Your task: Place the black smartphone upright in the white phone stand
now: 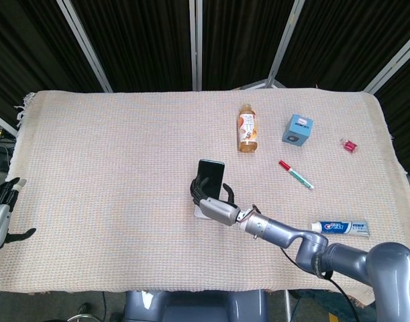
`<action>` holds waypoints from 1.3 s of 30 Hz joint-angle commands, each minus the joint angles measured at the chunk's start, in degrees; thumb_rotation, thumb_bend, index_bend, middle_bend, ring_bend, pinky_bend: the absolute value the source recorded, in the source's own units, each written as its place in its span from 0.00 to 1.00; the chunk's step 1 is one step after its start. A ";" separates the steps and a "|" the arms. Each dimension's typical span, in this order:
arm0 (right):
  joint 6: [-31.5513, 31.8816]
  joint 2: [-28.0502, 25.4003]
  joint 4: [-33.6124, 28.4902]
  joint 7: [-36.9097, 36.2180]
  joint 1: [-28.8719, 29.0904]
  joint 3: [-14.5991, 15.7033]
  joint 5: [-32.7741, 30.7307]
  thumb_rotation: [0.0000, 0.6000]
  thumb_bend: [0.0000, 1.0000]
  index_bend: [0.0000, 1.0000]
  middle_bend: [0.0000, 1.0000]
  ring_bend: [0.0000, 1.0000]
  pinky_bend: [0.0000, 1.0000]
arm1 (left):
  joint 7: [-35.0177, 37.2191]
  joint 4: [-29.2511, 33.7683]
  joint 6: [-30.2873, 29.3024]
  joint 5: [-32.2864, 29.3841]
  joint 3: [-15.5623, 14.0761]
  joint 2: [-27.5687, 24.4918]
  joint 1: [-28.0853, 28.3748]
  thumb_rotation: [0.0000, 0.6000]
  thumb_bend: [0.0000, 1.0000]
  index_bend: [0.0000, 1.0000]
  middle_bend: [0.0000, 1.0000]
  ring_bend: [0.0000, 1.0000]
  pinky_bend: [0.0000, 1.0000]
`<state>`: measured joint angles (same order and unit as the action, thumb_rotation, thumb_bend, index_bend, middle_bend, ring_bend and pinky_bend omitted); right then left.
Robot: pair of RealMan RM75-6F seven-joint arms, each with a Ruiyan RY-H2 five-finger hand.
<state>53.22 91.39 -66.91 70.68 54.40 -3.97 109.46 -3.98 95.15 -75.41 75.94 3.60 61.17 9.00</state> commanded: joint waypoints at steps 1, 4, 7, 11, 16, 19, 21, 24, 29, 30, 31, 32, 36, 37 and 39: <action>0.23 -0.14 -0.20 0.21 -0.25 -0.02 -0.17 1.00 0.17 0.23 0.24 0.42 0.31 | 0.01 0.10 -0.14 0.10 -0.03 -0.04 -0.05 1.00 0.00 0.00 0.00 0.00 0.00; 0.51 -0.33 -0.42 0.25 -0.49 0.13 -0.18 1.00 0.17 0.22 0.24 0.42 0.31 | 0.00 0.20 -0.28 0.16 -0.04 -0.07 -0.09 1.00 0.00 0.00 0.00 0.00 0.00; 1.20 -0.60 -0.66 0.18 -0.85 0.21 -0.16 1.00 0.17 0.17 0.22 0.42 0.31 | -0.09 0.29 -0.33 0.28 -0.11 -0.09 -0.10 1.00 0.00 0.00 0.00 0.00 0.00; 2.50 -1.21 -1.40 0.34 -1.64 0.17 -0.25 1.00 0.14 0.07 0.16 0.42 0.30 | -0.22 0.37 -0.35 0.43 -0.21 -0.07 -0.09 1.00 0.00 0.00 0.00 0.00 0.00; 4.23 -2.35 -3.11 1.10 -2.77 -0.04 -0.31 1.00 0.12 0.02 0.14 0.42 0.29 | -0.24 0.71 -0.76 0.80 -0.31 -0.22 -0.24 1.00 0.00 0.00 0.00 0.00 0.00; 5.19 -3.60 -4.89 1.71 -3.46 -0.23 -0.30 1.00 0.12 0.02 0.14 0.42 0.29 | 0.02 1.02 -1.14 1.29 -0.44 -0.42 -0.39 1.00 0.00 0.00 0.00 0.00 0.00; 5.98 -4.79 -6.37 2.10 -4.06 -0.43 -0.37 1.00 0.12 0.02 0.14 0.42 0.29 | 0.26 1.14 -1.32 1.58 -0.50 -0.56 -0.47 1.00 0.00 0.00 0.00 0.00 0.00; 10.09 -9.16 -10.67 1.90 -7.06 -0.96 -1.20 1.00 0.12 0.02 0.14 0.42 0.29 | 1.10 1.47 -2.00 2.42 -0.55 -0.94 -0.69 1.00 0.00 0.00 0.00 0.00 0.00; 21.43 -16.06 -14.90 -5.68 -14.19 0.99 -0.56 1.00 0.11 0.03 0.14 0.42 0.28 | 0.06 1.05 -4.61 4.33 -0.61 -0.92 -1.36 1.00 0.00 0.00 0.00 0.00 0.00; 24.07 -16.64 -14.79 -8.16 -15.81 1.35 -0.77 1.00 0.11 0.03 0.13 0.42 0.27 | -0.82 0.74 -5.51 4.78 -0.53 -0.56 -1.53 1.00 0.00 0.00 0.00 0.00 0.00; 26.60 -17.10 -14.58 -10.78 -17.52 1.71 -1.23 1.00 0.10 0.03 0.12 0.42 0.26 | -1.52 0.45 -6.35 5.28 -0.49 -0.12 -1.69 1.00 0.00 0.00 0.00 0.00 0.00; 29.67 -17.59 -14.43 -14.26 -19.83 2.14 -2.18 1.00 0.08 0.02 0.10 0.41 0.25 | -1.94 0.16 -7.17 5.99 -0.55 0.39 -1.86 1.00 0.00 0.00 0.00 0.00 0.00; 36.86 -18.49 -14.74 -25.18 -26.59 3.12 -6.44 1.00 0.00 0.00 0.03 0.32 0.16 | -1.91 -1.00 -9.63 8.83 -0.90 1.59 -2.37 1.00 0.00 0.00 0.00 0.00 0.00; 37.41 -18.53 -14.90 -26.87 -27.55 3.31 -7.37 1.00 0.00 0.00 0.01 0.27 0.11 | -1.94 -1.18 -9.98 9.24 -0.99 1.78 -2.46 1.00 0.00 0.00 0.00 0.00 0.00; 38.20 -18.48 -15.22 -30.30 -29.41 3.66 -9.39 1.00 0.00 0.00 0.00 0.14 0.03 | -1.93 -1.41 -10.54 10.05 -1.22 2.05 -2.62 1.00 0.00 0.00 0.00 0.00 0.00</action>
<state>87.19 74.19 -81.26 46.85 30.00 -1.54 104.00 -5.84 94.01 -85.64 85.56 2.57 62.93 6.58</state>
